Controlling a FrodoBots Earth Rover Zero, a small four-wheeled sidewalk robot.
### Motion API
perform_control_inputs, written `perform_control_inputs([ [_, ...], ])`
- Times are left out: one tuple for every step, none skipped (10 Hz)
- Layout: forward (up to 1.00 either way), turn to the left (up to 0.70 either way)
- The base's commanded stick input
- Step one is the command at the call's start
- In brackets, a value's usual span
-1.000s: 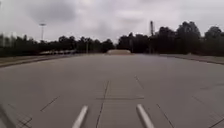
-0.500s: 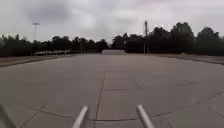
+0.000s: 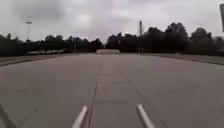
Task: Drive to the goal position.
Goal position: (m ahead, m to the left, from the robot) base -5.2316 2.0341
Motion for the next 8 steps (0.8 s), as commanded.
perform_control_inputs([
  [1.00,0.00],
  [1.00,0.00],
  [1.00,0.00],
  [1.00,0.00],
  [1.00,0.00],
  [1.00,0.00],
  [1.00,0.00],
  [1.00,0.00],
])
